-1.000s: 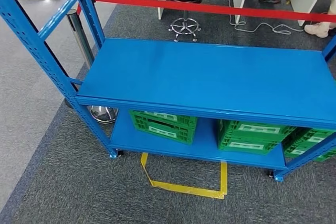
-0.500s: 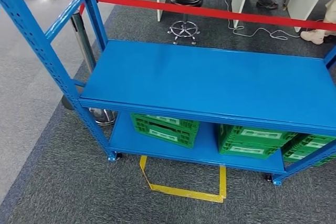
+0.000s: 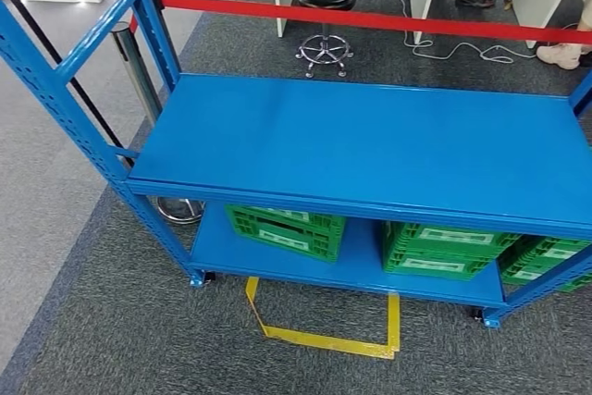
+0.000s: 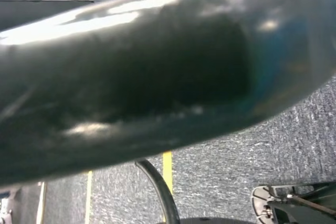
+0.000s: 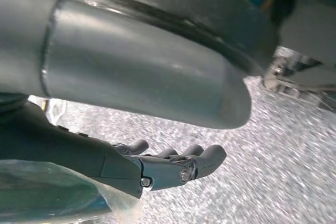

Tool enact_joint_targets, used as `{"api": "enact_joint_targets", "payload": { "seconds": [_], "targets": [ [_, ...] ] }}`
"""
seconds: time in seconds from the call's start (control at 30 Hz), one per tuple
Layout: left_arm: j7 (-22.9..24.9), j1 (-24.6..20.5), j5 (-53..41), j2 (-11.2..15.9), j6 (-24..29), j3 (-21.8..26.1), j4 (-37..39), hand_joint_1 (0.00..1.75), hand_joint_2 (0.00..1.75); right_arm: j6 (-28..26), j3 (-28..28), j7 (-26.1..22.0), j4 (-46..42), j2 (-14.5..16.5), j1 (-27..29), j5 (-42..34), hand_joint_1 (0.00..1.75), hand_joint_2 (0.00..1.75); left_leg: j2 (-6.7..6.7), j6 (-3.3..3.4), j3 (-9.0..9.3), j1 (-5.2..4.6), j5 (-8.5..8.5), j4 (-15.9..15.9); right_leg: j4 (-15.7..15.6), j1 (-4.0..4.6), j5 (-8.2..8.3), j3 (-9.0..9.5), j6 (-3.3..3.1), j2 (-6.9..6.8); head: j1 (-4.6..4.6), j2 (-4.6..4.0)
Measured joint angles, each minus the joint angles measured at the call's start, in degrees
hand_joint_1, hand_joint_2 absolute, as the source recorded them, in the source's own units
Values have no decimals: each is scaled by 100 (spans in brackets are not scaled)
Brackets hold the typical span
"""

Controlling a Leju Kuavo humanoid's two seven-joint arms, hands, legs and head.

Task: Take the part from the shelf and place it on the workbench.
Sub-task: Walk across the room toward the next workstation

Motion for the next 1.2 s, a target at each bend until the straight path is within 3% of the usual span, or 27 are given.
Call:
{"api": "enact_joint_targets", "payload": {
  "seconds": [0.07, 0.1, 0.13, 0.17, 0.2, 0.27, 0.3, 0.37, 0.43, 0.47, 0.53, 0.6, 0.63, 0.67, 0.7, 0.73, 0.8, 0.87, 0.93, 1.0, 1.03, 1.1, 1.13, 1.17, 1.2],
  "targets": [
    [10, -1, 20, -12, 13, 31, 0, 0, 0, -64, -18, -60, -1, 0, -7, -23, 0, 0, 0, -33, -352, 3, -336, 750, 0, 9, -20, 16, -40, 1, -18, 0],
    [17, 0, 25, -17, 15, 43, 0, 0, 0, -83, -29, -77, -1, 0, -11, -28, 0, 0, -1, -36, -524, 4, -436, 1085, 0, 15, -29, 27, -51, 10, -15, 0],
    [24, 1, 29, -21, 15, 50, 0, 0, 0, -95, -38, -85, -1, 0, -11, -29, 0, 0, -2, -29, -624, 3, -433, 1255, 0, 23, -38, 40, -59, 33, -15, 0],
    [28, 3, 36, -25, 15, 55, 0, 0, 0, -101, -44, -89, -1, 0, -12, -29, 0, 0, -8, -9, -624, 2, -312, 1201, 0, 30, -46, 57, -62, 67, -15, 0],
    [30, 5, 43, -28, 15, 60, 0, 0, 0, -105, -47, -90, -1, 0, -15, -28, 0, 0, -31, 22, -530, -2, -100, 942, 0, 38, -54, 77, -63, 112, -15, 0],
    [26, 11, 51, -27, 15, 79, 0, 0, 0, -103, -49, -85, -1, 7, -31, -27, 0, 0, -220, 122, -236, -10, 307, 203, 2, 51, -70, 88, -50, 213, -12, 0],
    [15, 15, 42, -25, 16, 94, 0, 0, 0, -103, -50, -79, -1, 12, -40, -29, 0, 0, -316, 168, -117, -14, 392, -81, 4, 47, -74, 80, -32, 268, -15, 0],
    [-12, 17, 16, -20, 15, 121, 0, 0, 0, -101, -58, -70, -1, 21, -50, -43, 0, 0, -398, 219, -25, -28, 370, -290, -8, 22, -65, 41, 33, 372, -27, 0],
    [-24, 18, -8, -25, 15, 130, -1, 0, 0, -98, -78, -66, -1, 21, -38, -52, 0, 0, -301, 229, 27, -24, 374, -395, -27, 4, -62, 16, 107, 426, -40, 0],
    [-24, 21, -21, -26, 16, 134, -1, 0, 0, -95, -90, -63, -1, 20, -31, -54, 0, 0, -247, 243, 66, -9, 386, -457, 39, 7, -111, -29, 134, 377, -29, 0],
    [-24, 35, -43, -32, 15, 143, -2, 0, 0, -92, -116, -64, -1, 17, -30, -55, 0, 0, -117, 270, 133, 16, 396, -545, 525, 13, -366, -289, 174, 201, 3, 0],
    [-24, 46, -50, -34, 10, 151, -1, 0, 0, -91, -137, -72, -1, 17, -38, -51, 0, 0, 11, 291, 160, 11, 368, -553, 1239, 12, -643, -697, 223, 84, 19, 0],
    [-24, 48, -51, -35, 9, 155, 0, 0, 0, -91, -142, -73, -1, 15, -31, -47, 0, 0, 70, 294, 177, 8, 350, -551, 1439, 10, -663, -821, 244, 60, 17, 0],
    [-24, 48, -51, -34, 7, 157, -1, 0, 0, -91, -145, -73, -1, 10, -19, -43, 0, 0, 123, 291, 200, 6, 330, -550, 1428, 9, -568, -836, 258, 37, 18, 0],
    [-24, 47, -52, -36, 4, 158, -1, 0, 0, -91, -149, -73, -1, 5, -7, -40, 0, 0, 168, 281, 233, 6, 306, -549, 1204, 8, -379, -736, 262, 6, 21, 0],
    [-24, 48, -53, -39, 3, 158, -1, 0, 0, -92, -154, -73, -1, -1, 2, -39, 0, 0, 213, 266, 274, 6, 277, -547, 818, 8, -147, -546, 255, -62, 21, 0],
    [-24, 53, -54, -45, 2, 160, 0, 0, 0, -92, -168, -73, -1, -8, -11, -39, 0, 0, 293, 210, 337, -25, 211, -531, 135, 38, 108, -180, 202, -249, 20, 0],
    [-24, 51, -56, -45, 2, 162, -1, 0, 0, -92, -181, -73, -1, -9, -26, -40, 0, 0, 370, 156, 367, -55, 171, -518, -69, 70, 103, -58, 129, -309, 8, 0],
    [-24, 38, -60, -43, 2, 163, -2, 0, 0, -92, -189, -70, -1, -9, -15, -40, 0, 0, 414, 111, 400, -47, 137, -512, -85, 60, 109, -50, 61, -221, 1, 0],
    [-19, 38, -79, -42, 3, 163, -4, 0, 0, -88, -192, -49, -1, -9, -9, -27, 0, 0, 268, 48, 317, -26, -44, -269, -111, 31, 120, -28, -8, -154, -26, 0],
    [-15, 43, -95, -42, 4, 163, -4, 0, 0, -73, -193, -33, -1, -9, -13, -12, 0, 0, 163, 18, 181, -10, -211, 32, -119, 17, 122, -17, -36, -126, -46, 0],
    [-9, 56, -140, -42, 4, 163, -4, 0, 87, -12, -193, -10, -1, -9, -20, 22, 0, 87, 54, -20, -224, 9, -539, 829, -118, 16, 109, -10, -73, -67, -64, 0],
    [-11, 63, -153, -42, 3, 163, -4, 0, 131, 21, -193, -9, -1, -9, -19, 32, 0, 131, 47, -30, -382, 16, -590, 1103, -117, 17, 101, 1, -78, -37, -64, 0],
    [-15, 70, -157, -42, 1, 163, -4, 0, 175, 45, -193, -16, -1, -9, -15, 34, 0, 175, 46, -32, -455, 20, -522, 1179, -116, 17, 91, 17, -79, -7, -64, 0],
    [-12, 77, -154, -42, -8, 165, -4, 0, 175, 60, -193, -25, -1, -9, -12, 30, 0, 175, 46, -27, -423, 24, -339, 1024, -116, 17, 80, 39, -73, 23, -64, 0]
  ]
}}
